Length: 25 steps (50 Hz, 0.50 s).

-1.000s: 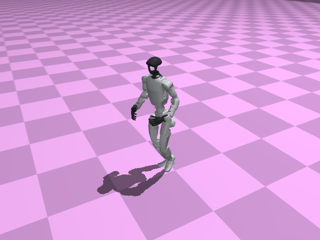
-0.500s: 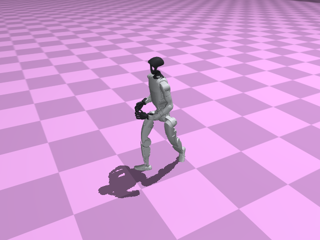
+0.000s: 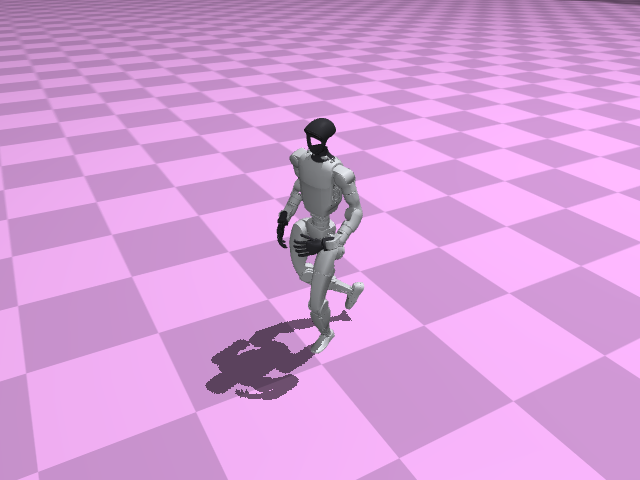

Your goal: Walk run

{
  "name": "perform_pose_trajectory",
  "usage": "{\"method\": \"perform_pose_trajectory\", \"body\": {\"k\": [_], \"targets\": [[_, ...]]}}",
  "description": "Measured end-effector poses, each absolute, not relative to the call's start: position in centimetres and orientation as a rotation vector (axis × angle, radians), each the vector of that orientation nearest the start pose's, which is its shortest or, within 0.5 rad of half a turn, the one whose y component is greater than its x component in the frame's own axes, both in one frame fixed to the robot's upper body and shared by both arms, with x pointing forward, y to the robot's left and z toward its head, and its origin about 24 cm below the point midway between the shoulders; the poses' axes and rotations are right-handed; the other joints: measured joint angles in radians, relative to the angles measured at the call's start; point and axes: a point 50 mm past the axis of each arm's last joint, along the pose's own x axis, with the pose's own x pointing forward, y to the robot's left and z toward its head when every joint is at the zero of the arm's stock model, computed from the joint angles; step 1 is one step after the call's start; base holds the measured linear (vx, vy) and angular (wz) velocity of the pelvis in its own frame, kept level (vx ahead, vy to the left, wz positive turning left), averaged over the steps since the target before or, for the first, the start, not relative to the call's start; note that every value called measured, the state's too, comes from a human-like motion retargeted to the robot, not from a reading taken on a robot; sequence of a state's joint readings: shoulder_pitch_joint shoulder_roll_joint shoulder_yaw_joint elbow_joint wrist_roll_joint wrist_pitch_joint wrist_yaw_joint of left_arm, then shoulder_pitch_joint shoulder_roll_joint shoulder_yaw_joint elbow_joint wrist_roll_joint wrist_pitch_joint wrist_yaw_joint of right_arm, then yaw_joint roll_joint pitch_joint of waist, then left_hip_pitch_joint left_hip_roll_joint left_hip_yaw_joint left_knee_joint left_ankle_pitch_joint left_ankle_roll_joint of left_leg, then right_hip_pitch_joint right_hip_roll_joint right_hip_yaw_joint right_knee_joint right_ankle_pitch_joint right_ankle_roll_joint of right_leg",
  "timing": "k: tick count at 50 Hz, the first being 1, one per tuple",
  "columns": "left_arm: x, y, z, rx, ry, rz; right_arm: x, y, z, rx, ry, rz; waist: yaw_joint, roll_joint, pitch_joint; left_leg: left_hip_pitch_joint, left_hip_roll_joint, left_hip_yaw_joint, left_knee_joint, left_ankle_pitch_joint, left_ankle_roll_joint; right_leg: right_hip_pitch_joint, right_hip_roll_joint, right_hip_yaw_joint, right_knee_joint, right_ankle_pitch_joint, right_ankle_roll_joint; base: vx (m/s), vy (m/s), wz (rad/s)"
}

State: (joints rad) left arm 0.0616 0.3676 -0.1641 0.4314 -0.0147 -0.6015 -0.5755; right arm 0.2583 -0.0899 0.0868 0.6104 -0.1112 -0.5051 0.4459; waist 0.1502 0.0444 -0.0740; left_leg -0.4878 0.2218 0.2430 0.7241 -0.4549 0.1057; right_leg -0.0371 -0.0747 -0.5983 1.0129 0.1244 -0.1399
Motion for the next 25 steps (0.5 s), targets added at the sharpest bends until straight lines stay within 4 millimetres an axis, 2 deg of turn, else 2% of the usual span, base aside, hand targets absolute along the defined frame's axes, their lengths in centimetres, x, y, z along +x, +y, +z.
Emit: {"method": "perform_pose_trajectory", "body": {"k": [2, 5, 7, 8, 10, 12, 13, 14, 15, 17, 18, 20, 22, 23, 25], "targets": [[22.3, 15.3, -1.0, 0.264, -0.04, -0.78, 11.6, -14.6, -10.4, -0.015, 0.475, 0.515, -0.118, -0.011, -0.046, 0.037, -0.042, 0.024, -0.015, -0.067, -0.019, -0.251, -0.072, 0.008, 0.123, -0.111, 0.062, 1.45, -0.34, -0.11], [24.2, 14.2, 1.4, 0.282, -0.137, -0.847, 9.8, -16.8, -10.5, 0.037, 0.481, 0.435, -0.28, -0.03, -0.094, 0.165, -0.172, 0.042, -0.193, -0.019, -0.042, -0.511, -0.191, -0.037, 0.049, -0.286, 0.08, 1.71, -0.49, 0.37], [24.4, 13.4, 2.3, 0.305, -0.172, -0.897, 8.8, -18.3, -10.0, 0.027, 0.451, 0.363, -0.364, -0.038, -0.101, 0.315, -0.223, 0.065, -0.336, 0.151, -0.076, -0.59, -0.217, -0.069, -0.168, -0.34, 0.094, 1.39, -0.37, 1.01], [24.1, 13.0, 2.4, 0.308, -0.177, -0.916, 8.4, -19.0, -9.7, 0.016, 0.436, 0.335, -0.402, -0.044, -0.106, 0.382, -0.238, 0.067, -0.389, 0.275, -0.106, -0.617, -0.215, -0.052, -0.301, -0.355, 0.12, 1.34, -0.36, 1.04], [23.0, 12.4, 1.8, 0.286, -0.158, -0.923, 8.1, -20.0, -9.0, -0.014, 0.399, 0.303, -0.456, -0.063, -0.116, 0.497, -0.26, 0.115, -0.453, 0.557, -0.119, -0.632, -0.203, 0.01, -0.548, -0.377, 0.181, 1.66, -0.53, 0.67], [22.0, 12.1, 1.3, 0.252, -0.138, -0.902, 9.5, -19.9, -8.1, -0.054, 0.325, 0.321, -0.471, -0.114, -0.109, 0.579, -0.273, 0.225, -0.414, 0.719, -0.079, -0.608, -0.211, 0.109, -0.659, -0.329, 0.168, 1.71, -0.63, -0.16], [21.6, 12.4, 1.2, 0.247, -0.129, -0.879, 10.9, -19.6, -7.5, -0.076, 0.275, 0.347, -0.466, -0.153, -0.096, 0.598, -0.293, 0.264, -0.35, 0.762, -0.053, -0.588, -0.228, 0.169, -0.671, -0.264, 0.147, 1.46, -0.53, -0.56], [21.3, 13.0, 0.9, 0.25, -0.115, -0.846, 12.5, -19.0, -6.9, -0.093, 0.227, 0.382, -0.46, -0.177, -0.087, 0.593, -0.288, 0.301, -0.259, 0.751, -0.045, -0.578, -0.221, 0.222, -0.633, -0.306, 0.094, 1.55, -0.55, -0.61], [21.0, 13.8, 0.7, 0.258, -0.099, -0.807, 14.2, -18.3, -6.2, -0.109, 0.18, 0.419, -0.453, -0.194, -0.081, 0.575, -0.27, 0.338, -0.155, 0.713, -0.048, -0.574, -0.202, 0.273, -0.569, -0.402, 0.025, 1.87, -0.64, -0.62], [19.4, 15.6, -1.3, 0.257, 0.003, -0.736, 16.6, -17.1, -5.6, -0.111, 0.135, 0.473, -0.394, -0.227, -0.085, 0.53, -0.26, 0.416, 0.02, 0.619, 0.023, -0.565, -0.27, 0.264, -0.378, -0.561, 0.038, 1.93, -0.46, -0.35], [17.9, 15.9, -2.7, 0.243, 0.072, -0.736, 17.3, -17.0, -5.6, -0.098, 0.134, 0.48, -0.352, -0.246, -0.07, 0.479, -0.244, 0.373, 0.135, 0.566, 0.028, -0.511, -0.311, 0.266, -0.336, -0.612, 0.06, 1.76, -0.25, -0.11], [16.2, 16.9, -4.2, 0.223, 0.151, -0.695, 19.4, -14.9, -5.2, -0.047, 0.103, 0.549, -0.244, -0.28, -0.063, 0.309, -0.267, 0.337, 0.268, 0.466, 0.02, -0.439, -0.304, 0.338, -0.335, -0.689, 0.113, 1.62, -0.3, -0.42], [14.6, 18.1, -5.2, 0.197, 0.212, -0.64, 21.0, -13.2, -4.4, 0.006, 0.077, 0.627, -0.175, -0.245, -0.054, 0.173, -0.234, 0.281, 0.242, 0.378, 0.022, -0.298, -0.232, 0.266, -0.441, -0.659, 0.14, 1.84, -0.29, -0.03], [14.0, 18.5, -5.5, 0.18, 0.226, -0.609, 21.7, -12.6, -3.6, -0.001, 0.048, 0.677, -0.13, -0.228, -0.052, 0.121, -0.215, 0.271, 0.18, 0.349, 0.014, -0.217, -0.182, 0.227, -0.523, -0.61, 0.15, 1.73, -0.28, -0.36], [13.1, 19.6, -5.4, 0.171, 0.225, -0.545, 22.5, -11.8, -2.1, -0.075, -0.002, 0.766, -0.032, -0.208, -0.042, 0.031, -0.199, 0.247, 0.006, 0.324, -0.018, -0.069, -0.096, 0.187, -0.662, -0.433, 0.182, 1.52, -0.33, -0.9]]}}
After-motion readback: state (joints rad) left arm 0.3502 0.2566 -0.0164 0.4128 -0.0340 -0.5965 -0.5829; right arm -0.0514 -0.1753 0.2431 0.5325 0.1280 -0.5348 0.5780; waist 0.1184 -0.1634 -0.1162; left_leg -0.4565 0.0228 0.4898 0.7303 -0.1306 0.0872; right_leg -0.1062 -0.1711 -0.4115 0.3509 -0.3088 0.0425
